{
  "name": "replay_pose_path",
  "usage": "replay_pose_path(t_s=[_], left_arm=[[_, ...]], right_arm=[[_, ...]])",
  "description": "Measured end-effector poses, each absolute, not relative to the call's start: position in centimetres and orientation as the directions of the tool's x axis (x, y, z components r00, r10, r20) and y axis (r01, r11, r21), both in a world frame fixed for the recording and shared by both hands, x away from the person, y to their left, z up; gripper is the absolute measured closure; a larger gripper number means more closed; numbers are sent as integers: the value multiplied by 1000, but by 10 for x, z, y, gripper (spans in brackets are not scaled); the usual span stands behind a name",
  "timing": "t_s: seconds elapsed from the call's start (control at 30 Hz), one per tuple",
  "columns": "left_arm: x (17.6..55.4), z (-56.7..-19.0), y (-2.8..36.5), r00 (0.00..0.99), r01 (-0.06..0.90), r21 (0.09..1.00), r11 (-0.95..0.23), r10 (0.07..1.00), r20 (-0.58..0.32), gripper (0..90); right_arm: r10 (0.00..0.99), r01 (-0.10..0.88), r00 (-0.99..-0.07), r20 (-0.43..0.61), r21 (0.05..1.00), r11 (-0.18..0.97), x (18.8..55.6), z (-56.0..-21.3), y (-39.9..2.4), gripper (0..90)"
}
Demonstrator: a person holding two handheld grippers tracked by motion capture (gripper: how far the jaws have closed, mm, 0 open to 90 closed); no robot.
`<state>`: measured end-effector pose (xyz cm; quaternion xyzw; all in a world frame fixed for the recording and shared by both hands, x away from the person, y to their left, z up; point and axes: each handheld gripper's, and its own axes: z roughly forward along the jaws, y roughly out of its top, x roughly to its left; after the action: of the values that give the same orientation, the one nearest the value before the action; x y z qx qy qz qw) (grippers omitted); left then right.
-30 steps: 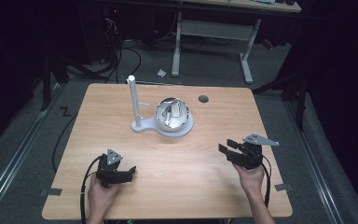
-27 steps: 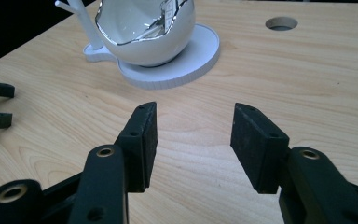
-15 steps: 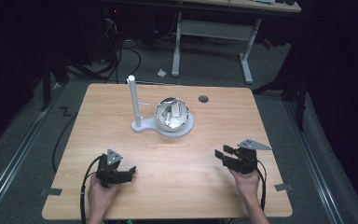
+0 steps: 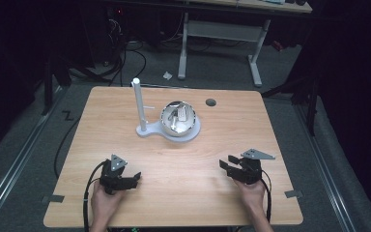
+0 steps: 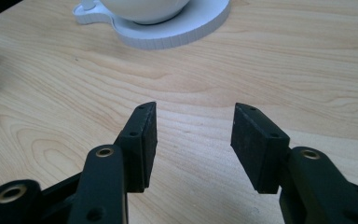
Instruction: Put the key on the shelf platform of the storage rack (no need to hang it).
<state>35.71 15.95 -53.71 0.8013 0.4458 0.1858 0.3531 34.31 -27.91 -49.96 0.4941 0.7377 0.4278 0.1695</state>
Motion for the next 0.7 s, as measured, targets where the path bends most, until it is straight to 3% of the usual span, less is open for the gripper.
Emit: replay_pose_path(t_s=[0.7], left_arm=[[357,-537,160,534,583,732,-353,846,-17,162]], right_arm=[[886,598,-453,102,771,218,341,-519,-266,499]])
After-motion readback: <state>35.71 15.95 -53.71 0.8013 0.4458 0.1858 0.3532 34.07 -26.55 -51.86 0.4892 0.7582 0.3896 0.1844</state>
